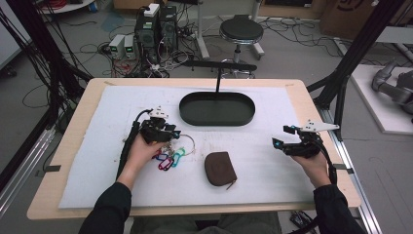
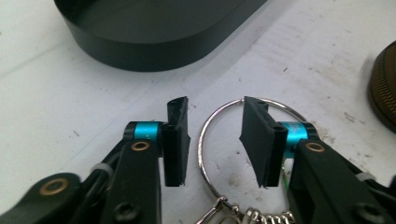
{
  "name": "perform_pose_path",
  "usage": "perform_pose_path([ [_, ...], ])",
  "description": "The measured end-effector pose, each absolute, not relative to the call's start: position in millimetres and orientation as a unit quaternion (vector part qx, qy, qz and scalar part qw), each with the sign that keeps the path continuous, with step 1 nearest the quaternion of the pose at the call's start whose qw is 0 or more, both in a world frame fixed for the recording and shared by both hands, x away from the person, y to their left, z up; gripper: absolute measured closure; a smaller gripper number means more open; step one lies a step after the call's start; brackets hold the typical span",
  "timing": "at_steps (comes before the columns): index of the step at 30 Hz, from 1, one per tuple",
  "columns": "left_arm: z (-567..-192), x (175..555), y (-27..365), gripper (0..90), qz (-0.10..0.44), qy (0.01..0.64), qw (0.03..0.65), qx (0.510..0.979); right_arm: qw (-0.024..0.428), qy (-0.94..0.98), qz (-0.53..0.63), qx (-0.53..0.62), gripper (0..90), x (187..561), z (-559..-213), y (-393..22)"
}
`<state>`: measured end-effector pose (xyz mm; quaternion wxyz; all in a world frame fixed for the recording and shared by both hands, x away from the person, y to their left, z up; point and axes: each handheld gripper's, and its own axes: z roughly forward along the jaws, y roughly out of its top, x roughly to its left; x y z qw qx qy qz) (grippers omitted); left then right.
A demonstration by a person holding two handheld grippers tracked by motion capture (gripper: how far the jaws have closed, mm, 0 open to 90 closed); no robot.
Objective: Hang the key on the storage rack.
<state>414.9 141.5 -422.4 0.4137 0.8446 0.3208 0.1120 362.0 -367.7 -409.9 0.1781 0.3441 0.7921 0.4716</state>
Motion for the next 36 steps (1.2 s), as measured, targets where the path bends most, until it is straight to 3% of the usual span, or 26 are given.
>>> perform_pose_path([
  [13, -437, 421, 135, 71.7, 0.106, 0.327, 0.365, 0.865, 0.177, 0.792, 0.471, 0.345, 21.7, 362, -411, -369],
  [29, -439, 412, 129, 85.6, 0.142, 0.320, 0.361, 0.865, 0.179, 0.791, 0.472, 0.346, 21.7, 362, -411, -370],
  [36, -437, 413, 134, 85.9, 0.119, 0.328, 0.380, 0.857, 0.178, 0.790, 0.473, 0.347, 21.8, 362, -411, -370],
])
